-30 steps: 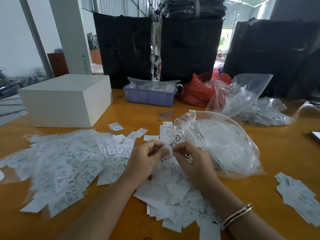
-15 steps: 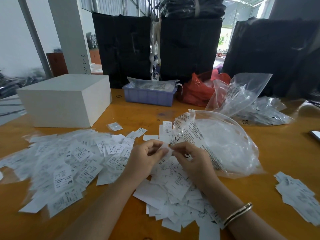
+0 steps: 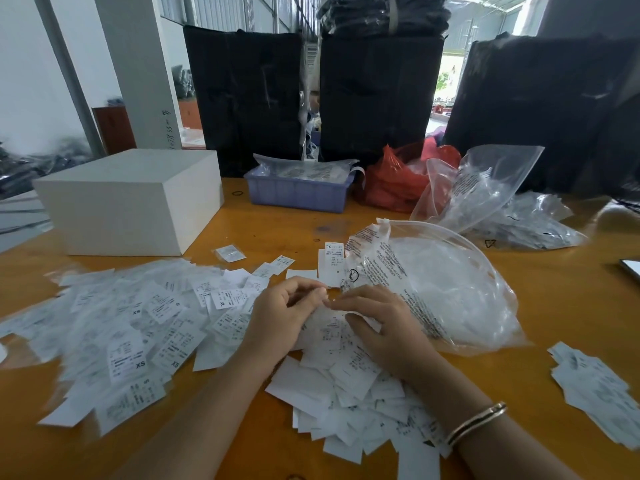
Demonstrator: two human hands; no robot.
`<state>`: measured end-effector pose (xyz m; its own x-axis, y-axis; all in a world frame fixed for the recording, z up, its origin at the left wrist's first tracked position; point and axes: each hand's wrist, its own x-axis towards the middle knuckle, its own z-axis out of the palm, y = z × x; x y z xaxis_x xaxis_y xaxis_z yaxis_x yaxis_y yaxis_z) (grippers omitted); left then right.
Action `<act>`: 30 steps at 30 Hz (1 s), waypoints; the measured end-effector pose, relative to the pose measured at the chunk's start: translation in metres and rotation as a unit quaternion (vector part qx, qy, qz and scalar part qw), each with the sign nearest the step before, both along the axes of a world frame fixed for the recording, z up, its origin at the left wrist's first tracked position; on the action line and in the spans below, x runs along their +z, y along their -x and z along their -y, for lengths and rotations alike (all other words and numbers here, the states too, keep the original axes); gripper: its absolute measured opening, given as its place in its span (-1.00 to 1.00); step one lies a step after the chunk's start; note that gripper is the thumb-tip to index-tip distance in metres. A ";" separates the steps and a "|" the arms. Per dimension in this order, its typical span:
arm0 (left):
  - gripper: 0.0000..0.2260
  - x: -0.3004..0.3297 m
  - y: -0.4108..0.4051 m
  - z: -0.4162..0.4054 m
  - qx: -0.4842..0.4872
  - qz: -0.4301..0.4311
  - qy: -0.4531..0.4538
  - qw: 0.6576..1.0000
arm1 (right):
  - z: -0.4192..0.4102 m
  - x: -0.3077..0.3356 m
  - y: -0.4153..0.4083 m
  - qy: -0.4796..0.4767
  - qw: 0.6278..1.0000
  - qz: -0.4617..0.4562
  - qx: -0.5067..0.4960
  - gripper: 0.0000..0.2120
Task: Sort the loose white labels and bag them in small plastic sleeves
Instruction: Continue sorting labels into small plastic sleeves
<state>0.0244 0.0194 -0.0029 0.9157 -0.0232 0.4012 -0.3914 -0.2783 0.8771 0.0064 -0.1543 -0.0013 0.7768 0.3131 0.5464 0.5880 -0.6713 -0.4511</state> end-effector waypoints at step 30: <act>-0.73 -0.011 -0.012 -0.031 0.170 0.013 -0.445 0.879 | 0.063 -0.010 -0.029 -0.049 0.905 -0.075 -0.415 -0.79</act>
<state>0.0366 0.0507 -0.0143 0.9216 -0.0651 0.3827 -0.1693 -0.9546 0.2451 0.0354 -0.2170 -0.0111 0.7902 -0.4572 0.4080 -0.1744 -0.8061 -0.5655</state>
